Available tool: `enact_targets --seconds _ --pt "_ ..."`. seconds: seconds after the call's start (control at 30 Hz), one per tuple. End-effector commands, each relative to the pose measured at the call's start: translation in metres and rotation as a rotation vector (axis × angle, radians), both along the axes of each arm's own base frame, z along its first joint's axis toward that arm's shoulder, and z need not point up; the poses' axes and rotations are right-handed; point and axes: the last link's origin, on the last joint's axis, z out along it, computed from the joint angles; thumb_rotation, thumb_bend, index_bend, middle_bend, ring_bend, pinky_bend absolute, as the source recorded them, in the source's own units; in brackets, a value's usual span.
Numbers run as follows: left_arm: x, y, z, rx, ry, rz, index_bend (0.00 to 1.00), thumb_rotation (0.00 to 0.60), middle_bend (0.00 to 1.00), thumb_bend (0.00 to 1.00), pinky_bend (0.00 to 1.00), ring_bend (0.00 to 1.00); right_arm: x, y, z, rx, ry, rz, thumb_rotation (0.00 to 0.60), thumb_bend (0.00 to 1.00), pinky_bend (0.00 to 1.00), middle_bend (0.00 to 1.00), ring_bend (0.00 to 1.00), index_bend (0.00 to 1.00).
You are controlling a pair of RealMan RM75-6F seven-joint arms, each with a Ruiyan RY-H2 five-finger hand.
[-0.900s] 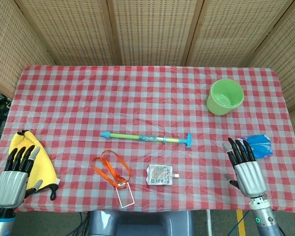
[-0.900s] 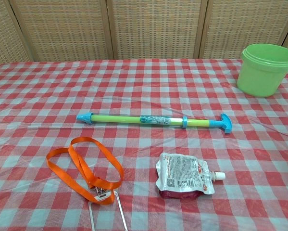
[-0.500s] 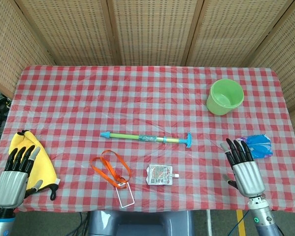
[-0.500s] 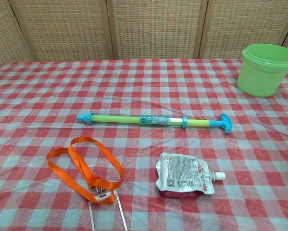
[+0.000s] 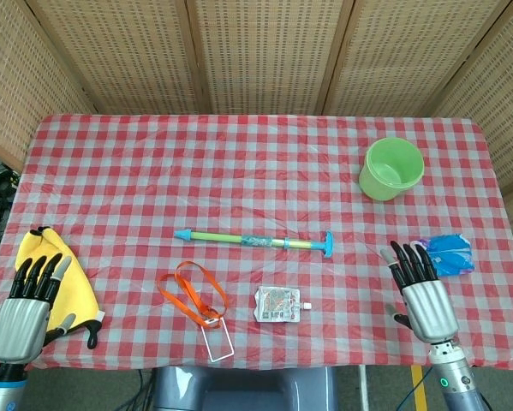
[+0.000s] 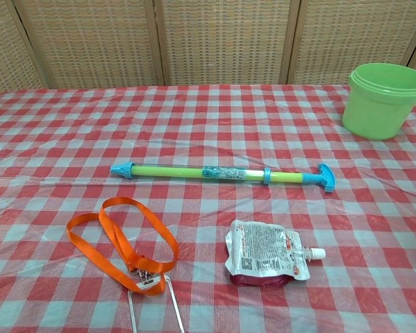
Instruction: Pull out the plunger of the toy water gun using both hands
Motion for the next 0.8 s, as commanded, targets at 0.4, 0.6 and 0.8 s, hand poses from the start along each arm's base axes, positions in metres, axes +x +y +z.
enact_targets --seconds 0.4,0.6,0.8 --pt "0.0 0.001 0.001 0.008 -0.007 0.0 0.0 0.6 0.0 0.16 0.0 0.0 0.032 -0.04 -0.01 -0.006 -0.042 0.077 0.6 0.14 0.18 0.39 0.32 0.1" --pt "-0.001 0.005 0.004 0.032 -0.009 0.003 0.0 0.6 0.0 0.16 0.0 0.0 0.056 -0.073 -0.017 0.003 0.005 0.077 0.6 0.14 0.47 0.61 0.58 0.13" --pt "-0.002 0.007 0.006 0.047 -0.005 0.003 0.0 0.6 0.0 0.16 0.0 0.0 0.077 -0.1 -0.031 0.04 0.043 0.053 0.6 0.16 0.58 0.8 0.75 0.23"
